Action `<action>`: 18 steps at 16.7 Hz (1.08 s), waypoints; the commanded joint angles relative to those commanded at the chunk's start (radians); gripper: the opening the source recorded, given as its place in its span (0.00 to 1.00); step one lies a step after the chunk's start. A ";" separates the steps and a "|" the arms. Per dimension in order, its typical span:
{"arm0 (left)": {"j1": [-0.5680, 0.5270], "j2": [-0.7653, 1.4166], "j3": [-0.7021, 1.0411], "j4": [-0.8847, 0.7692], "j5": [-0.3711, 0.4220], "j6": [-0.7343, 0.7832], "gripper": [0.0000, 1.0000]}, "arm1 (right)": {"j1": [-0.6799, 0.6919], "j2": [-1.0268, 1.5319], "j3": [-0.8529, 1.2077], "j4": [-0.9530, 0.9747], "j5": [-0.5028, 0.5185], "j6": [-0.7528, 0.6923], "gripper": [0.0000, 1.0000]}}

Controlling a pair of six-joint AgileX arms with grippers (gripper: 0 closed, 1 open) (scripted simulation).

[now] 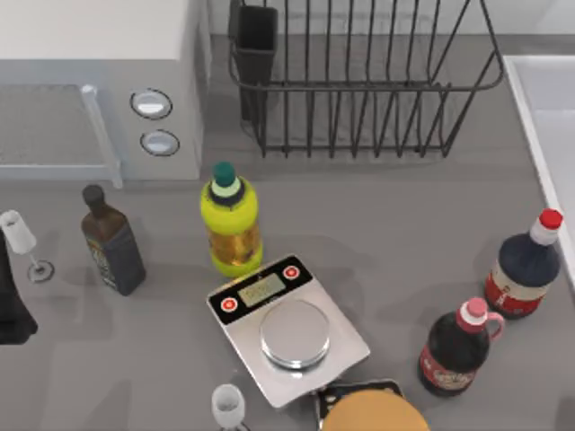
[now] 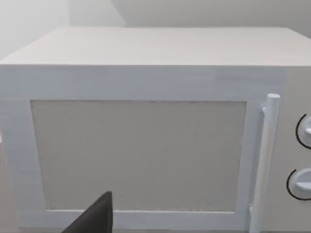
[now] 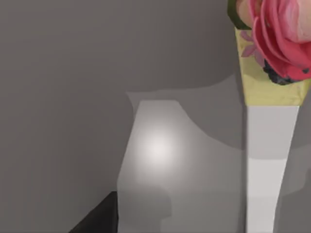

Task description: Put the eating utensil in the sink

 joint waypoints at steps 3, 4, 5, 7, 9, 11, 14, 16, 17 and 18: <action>0.000 0.000 0.000 0.000 0.000 0.000 1.00 | 0.000 0.015 -0.016 0.027 0.000 0.000 1.00; 0.000 0.000 0.000 0.000 0.000 0.000 1.00 | 0.000 0.015 -0.016 0.027 0.000 0.000 1.00; 0.000 0.000 0.000 0.000 0.000 0.000 1.00 | 0.000 0.015 -0.016 0.027 0.000 0.000 1.00; 0.000 0.000 0.000 0.000 0.000 0.000 1.00 | 0.000 0.015 -0.016 0.027 0.000 0.000 0.85; 0.000 0.000 0.000 0.000 0.000 0.000 1.00 | 0.000 0.015 -0.016 0.027 0.000 0.000 0.70; 0.000 0.000 0.000 0.000 0.000 0.000 1.00 | 0.000 0.015 -0.016 0.027 0.000 0.000 0.55; 0.000 0.000 0.000 0.000 0.000 0.000 1.00 | 0.000 0.015 -0.016 0.027 0.000 0.000 0.32; 0.000 0.000 0.000 0.000 0.000 0.000 1.00 | 0.000 0.015 -0.016 0.027 0.000 0.000 0.17; 0.000 0.000 0.000 0.000 0.000 0.000 1.00 | 0.000 0.015 -0.016 0.027 0.000 0.000 0.10; 0.000 0.000 0.000 0.000 0.000 0.000 1.00 | 0.000 0.015 -0.016 0.027 0.000 0.000 0.02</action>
